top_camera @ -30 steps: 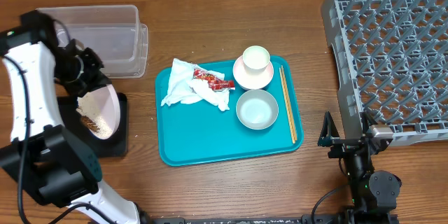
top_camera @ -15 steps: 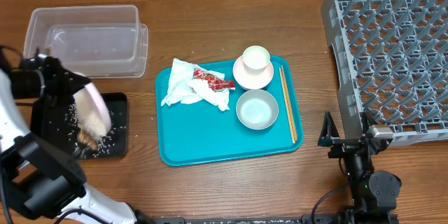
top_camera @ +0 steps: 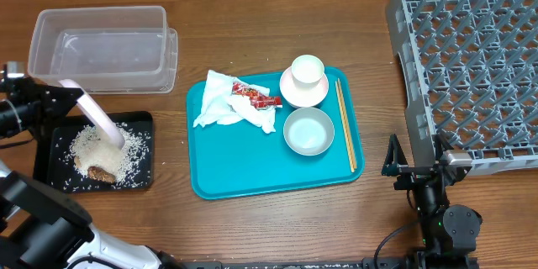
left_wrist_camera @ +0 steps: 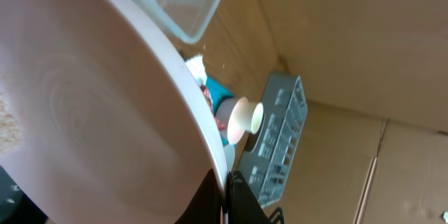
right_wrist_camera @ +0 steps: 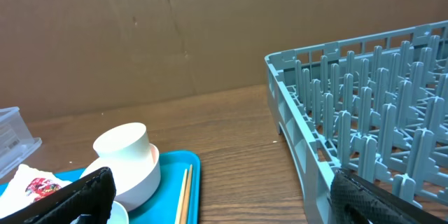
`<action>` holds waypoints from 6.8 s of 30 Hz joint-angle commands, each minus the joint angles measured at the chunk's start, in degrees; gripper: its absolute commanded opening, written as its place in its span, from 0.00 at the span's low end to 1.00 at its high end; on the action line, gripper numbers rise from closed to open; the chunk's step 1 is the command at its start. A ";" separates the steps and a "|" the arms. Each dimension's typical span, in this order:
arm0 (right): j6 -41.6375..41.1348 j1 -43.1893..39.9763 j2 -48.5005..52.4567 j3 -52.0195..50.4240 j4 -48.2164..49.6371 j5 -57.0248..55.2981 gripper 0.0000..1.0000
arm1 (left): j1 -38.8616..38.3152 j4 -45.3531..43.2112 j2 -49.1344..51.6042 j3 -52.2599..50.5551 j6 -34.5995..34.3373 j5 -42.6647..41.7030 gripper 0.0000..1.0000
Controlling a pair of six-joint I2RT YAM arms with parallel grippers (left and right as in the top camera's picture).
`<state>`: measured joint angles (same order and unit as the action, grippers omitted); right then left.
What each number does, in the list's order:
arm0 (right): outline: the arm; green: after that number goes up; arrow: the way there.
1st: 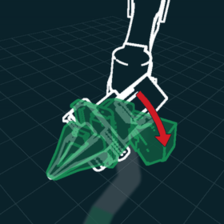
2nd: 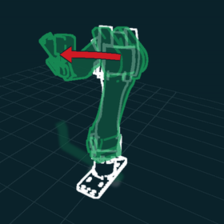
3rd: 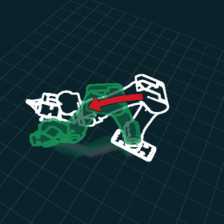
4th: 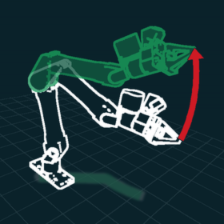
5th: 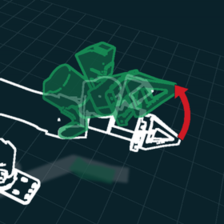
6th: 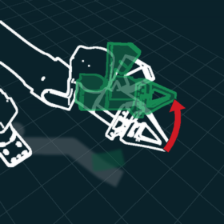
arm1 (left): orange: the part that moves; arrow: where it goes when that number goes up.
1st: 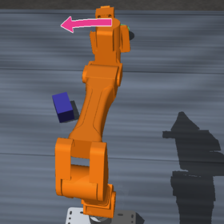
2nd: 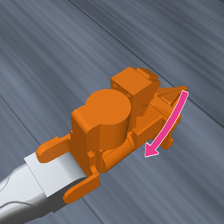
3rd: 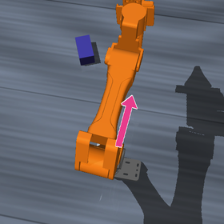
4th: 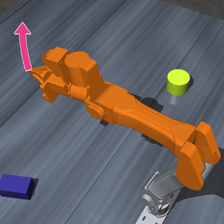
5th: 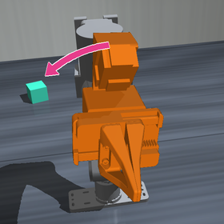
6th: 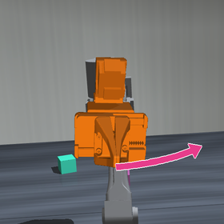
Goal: Sort waste into correct bins and load items into the dishwasher
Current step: 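Tilt the plate with the left gripper to dump rice onto the black tray, then return the empty plate to the teal tray with the left gripper, then grasp the red snack wrapper with the left gripper, then carry the red wrapper to the clear plastic bin and release it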
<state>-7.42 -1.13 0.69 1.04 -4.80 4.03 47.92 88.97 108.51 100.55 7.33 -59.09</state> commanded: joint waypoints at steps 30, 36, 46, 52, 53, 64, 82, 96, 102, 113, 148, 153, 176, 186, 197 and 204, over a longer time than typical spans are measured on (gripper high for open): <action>0.37 -0.22 -0.52 -0.57 0.17 -0.50 1.00 | -0.04 7.91 -3.37 0.50 4.61 1.16 0.04; 0.37 -0.22 -0.52 -0.57 0.17 -0.50 1.00 | -10.34 7.89 -9.77 0.09 0.85 8.07 0.04; 0.37 -0.22 -0.52 -0.57 0.17 -0.50 1.00 | -41.27 7.72 -15.98 -0.44 -5.46 22.93 0.04; 0.39 -0.22 -0.52 -0.57 0.17 -0.50 1.00 | -62.93 -3.21 -15.98 -8.28 -22.16 38.14 0.04; 0.39 -0.22 -0.52 -0.57 0.17 -0.50 1.00 | -65.90 -5.84 -15.98 -10.14 -24.85 40.68 0.04; 0.37 -0.22 -0.52 -0.57 0.17 -0.50 1.00 | -85.05 -26.99 -11.17 -25.83 -42.51 58.23 0.04; 0.39 -0.22 -0.52 -0.57 0.17 -0.50 1.00 | -86.84 -24.90 -4.92 -23.08 -41.33 60.83 0.43; 0.39 -0.22 -0.52 -0.57 0.20 -0.50 1.00 | -77.79 -28.35 -4.68 -11.82 -50.66 70.58 0.57; 0.39 -0.22 -0.52 -0.57 0.17 -0.50 1.00 | -72.30 -30.80 -4.68 -17.68 -63.71 65.31 0.49; 0.37 -0.22 -0.52 -0.57 0.17 -0.50 1.00 | -71.58 -48.83 -4.66 -27.52 -68.96 58.16 0.40; 0.37 -0.22 -0.52 -0.57 0.17 -0.50 1.00 | -71.56 -51.32 2.03 -24.26 -66.79 61.81 0.04; 0.37 -0.22 -0.52 -0.57 0.17 -0.50 1.00 | -71.52 -41.07 -0.37 -17.33 -65.53 63.08 0.04; 0.39 -0.22 -0.52 -0.57 0.17 -0.50 1.00 | -53.70 -27.43 -2.58 8.79 -59.36 88.02 0.04; 0.37 -0.22 -0.52 -0.57 0.20 -0.50 1.00 | -40.11 -33.77 0.92 7.61 -59.12 83.14 0.35; 0.37 -0.22 -0.52 -0.57 0.17 -0.50 1.00 | -39.93 -33.55 1.29 7.61 -41.24 41.51 0.89; 0.39 -0.22 -0.52 -0.57 0.17 -0.50 1.00 | -52.30 -31.36 1.64 7.61 -39.10 45.20 0.89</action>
<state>-7.42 -1.13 0.69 1.04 -4.80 4.03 0.84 56.55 109.49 108.14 -35.38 -12.43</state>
